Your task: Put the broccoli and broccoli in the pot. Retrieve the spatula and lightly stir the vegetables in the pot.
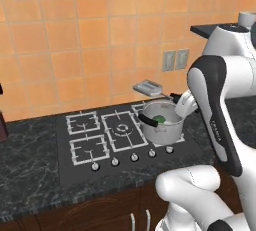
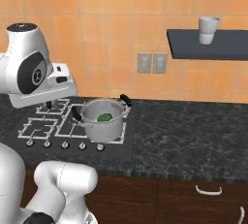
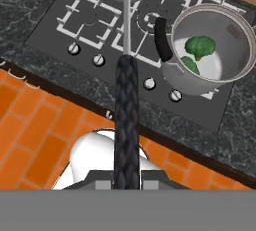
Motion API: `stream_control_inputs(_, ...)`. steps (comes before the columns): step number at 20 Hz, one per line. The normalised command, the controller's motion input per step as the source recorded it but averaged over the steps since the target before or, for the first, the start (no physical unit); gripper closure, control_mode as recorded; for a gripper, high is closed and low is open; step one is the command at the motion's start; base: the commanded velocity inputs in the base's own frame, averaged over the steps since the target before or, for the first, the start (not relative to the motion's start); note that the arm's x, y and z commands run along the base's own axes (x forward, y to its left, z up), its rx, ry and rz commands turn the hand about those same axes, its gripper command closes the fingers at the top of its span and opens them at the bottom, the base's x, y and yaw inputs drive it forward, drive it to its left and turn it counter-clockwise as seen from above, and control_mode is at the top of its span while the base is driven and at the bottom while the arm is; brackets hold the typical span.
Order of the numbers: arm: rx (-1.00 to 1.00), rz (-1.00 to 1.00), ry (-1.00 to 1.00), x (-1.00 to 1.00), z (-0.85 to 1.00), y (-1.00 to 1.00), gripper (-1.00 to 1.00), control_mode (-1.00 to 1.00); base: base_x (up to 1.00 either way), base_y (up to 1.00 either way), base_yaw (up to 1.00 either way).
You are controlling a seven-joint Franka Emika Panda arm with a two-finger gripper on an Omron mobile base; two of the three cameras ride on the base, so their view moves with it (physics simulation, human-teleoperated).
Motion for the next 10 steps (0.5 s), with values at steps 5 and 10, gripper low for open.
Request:
stream_control_inputs(5,0.04,0.15,0.01,0.85,-0.05,-0.02,1.0,-1.0,0.0,0.0,0.0)
stream_control_inputs(10,0.0,0.11,0.08,0.61,-0.11,-0.11,1.0,-1.0,0.0,0.0,0.0)
